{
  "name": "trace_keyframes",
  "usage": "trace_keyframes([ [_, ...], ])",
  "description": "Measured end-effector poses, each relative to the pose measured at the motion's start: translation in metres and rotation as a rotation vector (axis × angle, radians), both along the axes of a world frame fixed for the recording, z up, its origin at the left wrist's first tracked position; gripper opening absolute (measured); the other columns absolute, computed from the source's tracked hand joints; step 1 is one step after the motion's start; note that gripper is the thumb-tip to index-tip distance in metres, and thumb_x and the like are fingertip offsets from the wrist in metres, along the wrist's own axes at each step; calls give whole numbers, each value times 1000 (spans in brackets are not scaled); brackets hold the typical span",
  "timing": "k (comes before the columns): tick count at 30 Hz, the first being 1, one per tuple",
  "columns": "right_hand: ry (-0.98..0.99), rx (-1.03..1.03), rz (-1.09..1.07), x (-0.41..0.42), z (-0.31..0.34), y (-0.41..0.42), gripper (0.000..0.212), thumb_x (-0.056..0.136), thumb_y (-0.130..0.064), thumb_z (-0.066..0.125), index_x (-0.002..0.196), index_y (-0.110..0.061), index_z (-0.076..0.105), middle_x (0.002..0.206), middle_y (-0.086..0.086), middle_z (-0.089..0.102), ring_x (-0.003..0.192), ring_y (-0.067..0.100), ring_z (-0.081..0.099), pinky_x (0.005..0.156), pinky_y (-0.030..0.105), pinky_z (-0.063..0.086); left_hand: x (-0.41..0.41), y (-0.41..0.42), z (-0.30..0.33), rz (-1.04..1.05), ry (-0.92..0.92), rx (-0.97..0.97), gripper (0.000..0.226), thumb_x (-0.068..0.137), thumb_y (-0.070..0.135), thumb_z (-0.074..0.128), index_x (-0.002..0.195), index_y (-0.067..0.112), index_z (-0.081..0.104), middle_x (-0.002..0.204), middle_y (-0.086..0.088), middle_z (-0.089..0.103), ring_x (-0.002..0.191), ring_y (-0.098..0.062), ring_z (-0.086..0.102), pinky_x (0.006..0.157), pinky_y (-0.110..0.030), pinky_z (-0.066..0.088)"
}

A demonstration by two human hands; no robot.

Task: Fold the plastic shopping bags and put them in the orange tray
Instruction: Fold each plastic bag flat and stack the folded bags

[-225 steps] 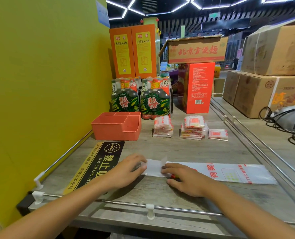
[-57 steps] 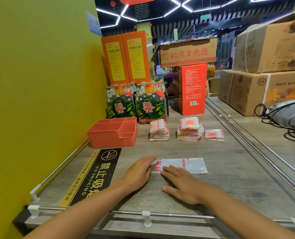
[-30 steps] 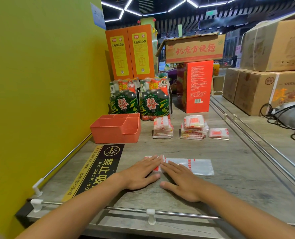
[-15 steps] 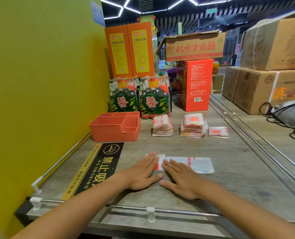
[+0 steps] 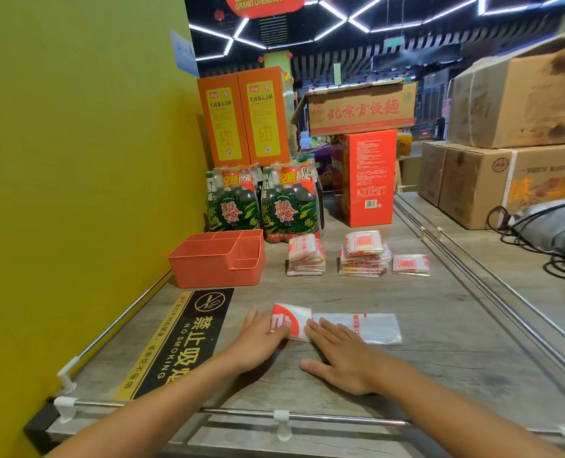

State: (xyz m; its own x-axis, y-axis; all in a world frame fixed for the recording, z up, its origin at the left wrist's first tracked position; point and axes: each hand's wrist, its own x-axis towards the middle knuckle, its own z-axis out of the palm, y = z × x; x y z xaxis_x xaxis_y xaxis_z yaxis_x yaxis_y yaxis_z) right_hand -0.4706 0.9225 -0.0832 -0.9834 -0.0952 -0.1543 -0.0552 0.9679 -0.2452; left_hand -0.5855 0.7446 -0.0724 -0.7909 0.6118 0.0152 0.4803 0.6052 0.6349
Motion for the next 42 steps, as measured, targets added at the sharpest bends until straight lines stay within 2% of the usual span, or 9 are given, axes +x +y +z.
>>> trace_keyframes([
  [3, 9, -20, 9, 0, -1, 2, 88, 94, -76, 20, 161, -26, -7, 168, -7, -12, 153, 9, -14, 124, 33, -8, 1, 10, 8, 122, -472, 554, 24, 101, 19, 59, 125, 17, 59, 124, -7, 69, 107, -15, 68, 89, -29, 56],
  [6, 20, -43, 23, 1, -3, 4, 83, 99, -69, 26, 161, -25, -8, 168, -7, -12, 153, 8, -13, 122, 30, -9, 5, 24, 4, 106, -653, 732, 23, 98, 9, 61, 121, 12, 62, 115, -14, 73, 103, -26, 72, 93, -39, 57],
  [12, 46, -41, 15, 2, -6, 6, 82, 100, -69, 26, 161, -24, -4, 168, -7, -10, 153, 6, -12, 124, 30, -9, 4, 47, -4, 187, -482, 599, 35, 96, -10, 39, 99, 13, 66, 101, -14, 73, 94, -26, 69, 94, -40, 55],
  [17, 55, 16, 1, 7, -6, 10, 78, 101, -69, 22, 162, -26, -3, 167, -9, -12, 152, 6, -16, 123, 31, -12, -15, 33, 6, 389, -206, 491, 25, 102, 5, 39, 118, 22, 46, 113, -11, 63, 98, -22, 61, 79, -38, 54],
  [21, 40, 4, 13, 6, -2, 6, 76, 102, -66, 22, 162, -26, -1, 168, -9, -12, 152, 6, -16, 122, 32, -13, -10, 27, 4, 184, 40, 288, 25, 104, 8, 41, 126, 20, 43, 119, -7, 62, 97, -16, 61, 74, -27, 52],
  [27, 66, -34, 45, 8, 2, 7, 75, 103, -61, 29, 162, -24, 2, 167, -9, -11, 152, 6, -14, 123, 31, -12, -4, 35, -21, -315, 490, -51, 47, 102, 15, 43, 150, 16, 44, 157, -3, 42, 146, -15, 34, 120, -22, 19],
  [34, 425, -46, -120, 11, 11, 16, 33, 98, -43, 52, 126, -31, 63, 131, -9, 63, 118, 14, 57, 95, 34, 50, -5, 27, -25, -383, 436, -383, 64, 108, 48, 20, 161, 18, -1, 168, 4, -8, 152, -6, -14, 120, -22, -13],
  [37, 485, -129, -124, 11, 12, 12, 51, 100, -44, 50, 150, -32, 43, 152, -13, 45, 138, 10, 42, 110, 28, 38, -3, 29, -22, -391, 392, -430, 67, 107, 52, 15, 160, 18, -9, 167, 2, -16, 151, -7, -21, 123, -28, -13],
  [42, 75, -24, -6, 5, -2, 10, 81, 100, -67, 25, 161, -22, -4, 168, -7, -12, 153, 5, -11, 123, 26, -6, 1, 28, -19, -376, 335, -451, 67, 108, 49, 16, 159, 16, -12, 166, 0, -21, 149, -6, -24, 118, -23, -17],
])
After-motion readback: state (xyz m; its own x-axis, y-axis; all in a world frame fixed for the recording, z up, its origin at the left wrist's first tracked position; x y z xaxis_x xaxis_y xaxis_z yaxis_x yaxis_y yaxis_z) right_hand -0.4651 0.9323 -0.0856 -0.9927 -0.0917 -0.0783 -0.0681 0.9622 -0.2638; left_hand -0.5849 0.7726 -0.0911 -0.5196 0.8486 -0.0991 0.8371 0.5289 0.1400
